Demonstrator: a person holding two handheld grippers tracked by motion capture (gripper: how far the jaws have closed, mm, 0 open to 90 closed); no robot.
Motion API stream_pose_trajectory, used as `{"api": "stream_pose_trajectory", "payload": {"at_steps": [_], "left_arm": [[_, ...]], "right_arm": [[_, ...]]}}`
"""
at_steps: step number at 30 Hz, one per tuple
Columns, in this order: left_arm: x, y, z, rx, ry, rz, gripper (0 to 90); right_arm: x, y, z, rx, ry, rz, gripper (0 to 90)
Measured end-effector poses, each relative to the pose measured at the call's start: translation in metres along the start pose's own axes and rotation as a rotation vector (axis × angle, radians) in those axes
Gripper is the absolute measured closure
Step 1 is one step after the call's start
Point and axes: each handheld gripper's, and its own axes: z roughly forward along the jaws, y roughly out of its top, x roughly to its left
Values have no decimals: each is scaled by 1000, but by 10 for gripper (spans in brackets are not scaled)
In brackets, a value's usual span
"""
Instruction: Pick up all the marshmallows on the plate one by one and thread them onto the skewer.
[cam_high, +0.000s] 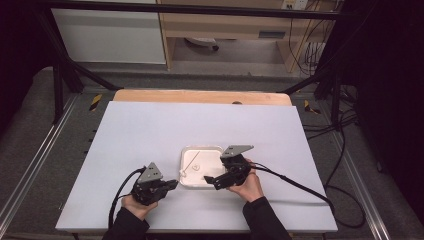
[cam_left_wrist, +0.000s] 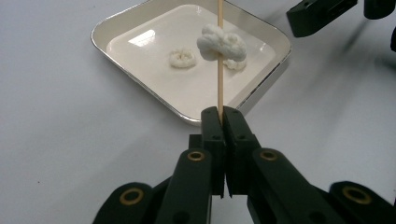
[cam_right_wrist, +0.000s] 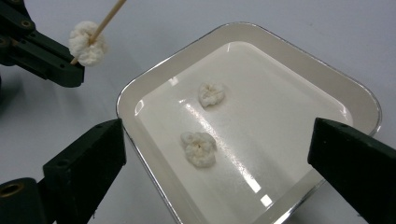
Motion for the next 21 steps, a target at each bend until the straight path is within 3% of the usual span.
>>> {"api": "stream_pose_trajectory", "payload": {"at_steps": [11, 21], "left_arm": [[2, 0, -1, -5, 0, -10, 881], [1, 0, 0, -4, -6, -5, 881]], "right_arm": [[-3, 0, 21, 60, -2, -48, 355], [2, -7, 28, 70, 1, -114, 509]]}}
